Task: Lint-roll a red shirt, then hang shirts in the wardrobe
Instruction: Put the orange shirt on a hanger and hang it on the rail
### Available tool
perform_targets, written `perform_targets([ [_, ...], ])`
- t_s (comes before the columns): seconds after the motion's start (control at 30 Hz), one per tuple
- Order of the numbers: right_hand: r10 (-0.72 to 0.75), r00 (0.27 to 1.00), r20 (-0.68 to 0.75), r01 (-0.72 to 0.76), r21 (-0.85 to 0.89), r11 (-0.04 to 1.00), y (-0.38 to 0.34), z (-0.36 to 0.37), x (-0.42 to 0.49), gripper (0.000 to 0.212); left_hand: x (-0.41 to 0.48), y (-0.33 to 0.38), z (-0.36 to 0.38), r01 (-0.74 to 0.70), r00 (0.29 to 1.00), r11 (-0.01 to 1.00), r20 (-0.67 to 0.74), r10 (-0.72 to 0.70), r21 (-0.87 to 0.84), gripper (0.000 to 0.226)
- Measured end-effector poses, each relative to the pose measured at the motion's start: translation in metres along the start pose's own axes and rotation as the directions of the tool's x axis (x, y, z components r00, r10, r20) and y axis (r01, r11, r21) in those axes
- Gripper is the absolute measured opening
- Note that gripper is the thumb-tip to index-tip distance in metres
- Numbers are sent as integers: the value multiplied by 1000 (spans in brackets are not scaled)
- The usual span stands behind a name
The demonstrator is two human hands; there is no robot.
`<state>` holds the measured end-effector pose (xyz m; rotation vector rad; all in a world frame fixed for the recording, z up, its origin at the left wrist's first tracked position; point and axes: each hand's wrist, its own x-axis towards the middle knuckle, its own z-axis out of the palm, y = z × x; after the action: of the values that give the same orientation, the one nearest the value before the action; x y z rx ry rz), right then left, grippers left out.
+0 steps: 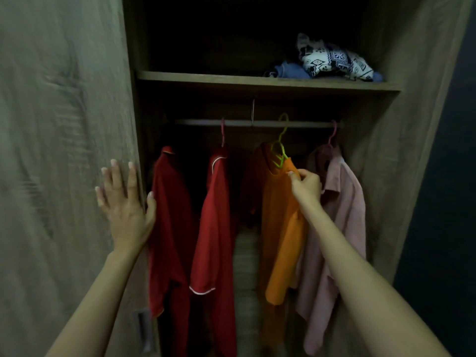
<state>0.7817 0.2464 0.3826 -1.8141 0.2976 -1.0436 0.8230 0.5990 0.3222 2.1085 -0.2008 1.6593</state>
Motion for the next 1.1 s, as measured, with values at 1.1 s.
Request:
perform_targets([
  [1.1, -256, 963, -85, 229, -247, 942, 34, 47, -32, 52, -3, -8, -4, -57, 998, 997, 34, 55, 47, 85],
])
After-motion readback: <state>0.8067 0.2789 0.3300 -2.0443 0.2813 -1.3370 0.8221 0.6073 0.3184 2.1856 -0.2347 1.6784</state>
